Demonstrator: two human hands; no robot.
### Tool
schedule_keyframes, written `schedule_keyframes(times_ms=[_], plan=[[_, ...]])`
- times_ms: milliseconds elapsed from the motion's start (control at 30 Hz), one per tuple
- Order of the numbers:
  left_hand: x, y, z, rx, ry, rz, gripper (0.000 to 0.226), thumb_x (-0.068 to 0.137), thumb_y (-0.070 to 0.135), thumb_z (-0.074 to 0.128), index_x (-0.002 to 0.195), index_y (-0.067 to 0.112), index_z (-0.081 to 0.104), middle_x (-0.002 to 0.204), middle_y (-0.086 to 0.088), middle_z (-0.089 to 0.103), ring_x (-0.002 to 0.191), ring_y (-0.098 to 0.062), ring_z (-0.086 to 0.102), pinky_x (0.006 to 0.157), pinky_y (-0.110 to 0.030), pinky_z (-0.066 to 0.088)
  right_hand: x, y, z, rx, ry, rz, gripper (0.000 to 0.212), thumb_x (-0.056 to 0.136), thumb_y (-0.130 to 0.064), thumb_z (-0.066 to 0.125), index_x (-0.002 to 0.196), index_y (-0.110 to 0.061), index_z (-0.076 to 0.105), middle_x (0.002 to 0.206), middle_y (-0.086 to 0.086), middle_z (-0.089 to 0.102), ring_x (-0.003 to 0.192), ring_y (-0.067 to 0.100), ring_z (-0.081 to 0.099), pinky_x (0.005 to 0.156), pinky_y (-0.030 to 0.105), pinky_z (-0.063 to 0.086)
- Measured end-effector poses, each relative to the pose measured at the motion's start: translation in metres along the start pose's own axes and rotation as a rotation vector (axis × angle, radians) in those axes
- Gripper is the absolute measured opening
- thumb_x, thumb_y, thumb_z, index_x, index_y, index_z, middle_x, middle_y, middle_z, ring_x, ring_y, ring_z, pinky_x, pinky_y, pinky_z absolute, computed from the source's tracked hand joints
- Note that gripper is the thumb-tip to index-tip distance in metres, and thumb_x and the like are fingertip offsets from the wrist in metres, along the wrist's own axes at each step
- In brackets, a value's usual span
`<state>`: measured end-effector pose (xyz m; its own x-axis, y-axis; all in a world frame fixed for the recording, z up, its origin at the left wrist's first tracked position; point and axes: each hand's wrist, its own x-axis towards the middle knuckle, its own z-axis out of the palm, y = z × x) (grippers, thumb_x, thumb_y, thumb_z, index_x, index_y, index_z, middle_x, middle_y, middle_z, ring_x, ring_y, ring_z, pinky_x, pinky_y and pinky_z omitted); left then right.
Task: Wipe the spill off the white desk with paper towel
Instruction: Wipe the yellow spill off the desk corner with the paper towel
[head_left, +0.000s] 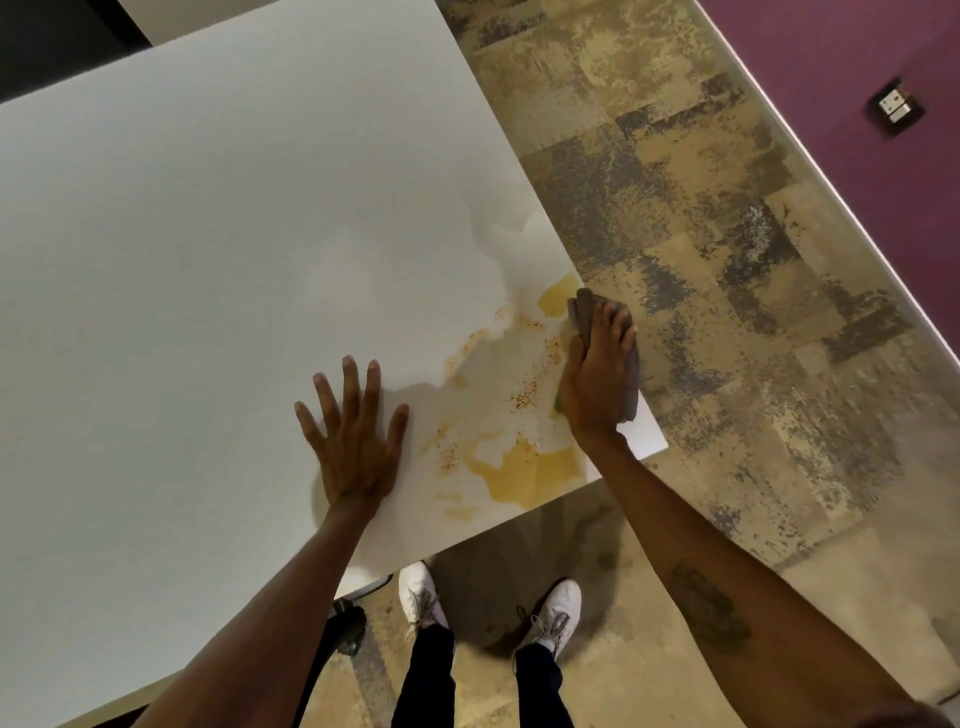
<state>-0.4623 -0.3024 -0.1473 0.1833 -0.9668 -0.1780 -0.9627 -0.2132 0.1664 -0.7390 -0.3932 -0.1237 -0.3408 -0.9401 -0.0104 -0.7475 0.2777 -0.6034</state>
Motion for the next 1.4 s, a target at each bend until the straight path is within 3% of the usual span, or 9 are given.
schedule_keyframes(times_ms=[233, 700, 833, 967, 1133, 1400], plan=[[0.000, 0.002, -0.003, 0.014, -0.016, 0.004, 0.080, 0.097, 0.069, 0.012, 0.166, 0.028, 0.008, 0.174, -0.002, -0.003, 0.161, -0.033, -0.007, 0.125, -0.066, 0.001, 0.055, -0.016, 0.021, 0.038, -0.091, -0.113, 0.049, 0.105, -0.022, 0.040, 0.151, -0.007, 0.034, 0.160, 0.018, 0.027, 0.150, 0.035, 0.020, 0.122, 0.044, 0.017], [0.004, -0.001, 0.005, 0.020, 0.041, 0.011, 0.075, 0.101, 0.067, 0.020, 0.165, 0.029, 0.012, 0.174, -0.001, 0.003, 0.161, -0.034, -0.003, 0.125, -0.067, 0.004, 0.150, -0.060, 0.042, 0.109, -0.344, -0.331, 0.049, 0.102, -0.021, 0.043, 0.150, -0.013, 0.037, 0.161, 0.013, 0.027, 0.150, 0.035, 0.018, 0.120, 0.049, 0.020], [0.002, -0.002, 0.006, 0.009, 0.064, 0.016, 0.075, 0.102, 0.067, 0.018, 0.165, 0.028, 0.015, 0.174, -0.002, 0.006, 0.161, -0.034, -0.001, 0.125, -0.067, 0.004, 0.150, -0.057, 0.038, 0.088, -0.411, -0.391, 0.048, 0.100, -0.021, 0.044, 0.148, -0.016, 0.041, 0.159, 0.011, 0.033, 0.149, 0.033, 0.021, 0.119, 0.047, 0.022], [0.001, -0.001, 0.005, 0.005, 0.068, 0.016, 0.076, 0.102, 0.068, 0.016, 0.165, 0.026, 0.015, 0.174, -0.002, 0.007, 0.161, -0.034, -0.001, 0.125, -0.067, 0.005, 0.138, -0.047, 0.028, 0.025, -0.518, -0.584, 0.048, 0.098, -0.016, 0.050, 0.146, -0.016, 0.044, 0.154, 0.014, 0.040, 0.144, 0.034, 0.031, 0.118, 0.047, 0.029], [0.000, -0.003, 0.007, 0.002, 0.077, 0.018, 0.073, 0.103, 0.065, 0.021, 0.165, 0.026, 0.016, 0.174, -0.001, 0.005, 0.161, -0.032, -0.003, 0.126, -0.065, 0.003, 0.121, -0.029, 0.018, -0.052, -0.617, -0.748, 0.051, 0.099, -0.013, 0.050, 0.149, -0.015, 0.039, 0.157, 0.012, 0.037, 0.149, 0.032, 0.026, 0.124, 0.044, 0.019], [0.003, -0.006, 0.016, -0.030, 0.049, -0.048, 0.074, 0.101, 0.068, 0.010, 0.165, 0.032, 0.010, 0.174, 0.008, -0.001, 0.161, -0.027, -0.007, 0.126, -0.063, 0.000, 0.066, -0.008, -0.005, -0.007, -0.626, -0.794, 0.046, 0.102, -0.008, 0.049, 0.147, -0.003, 0.039, 0.155, 0.014, 0.038, 0.149, 0.026, 0.027, 0.124, 0.030, 0.008]])
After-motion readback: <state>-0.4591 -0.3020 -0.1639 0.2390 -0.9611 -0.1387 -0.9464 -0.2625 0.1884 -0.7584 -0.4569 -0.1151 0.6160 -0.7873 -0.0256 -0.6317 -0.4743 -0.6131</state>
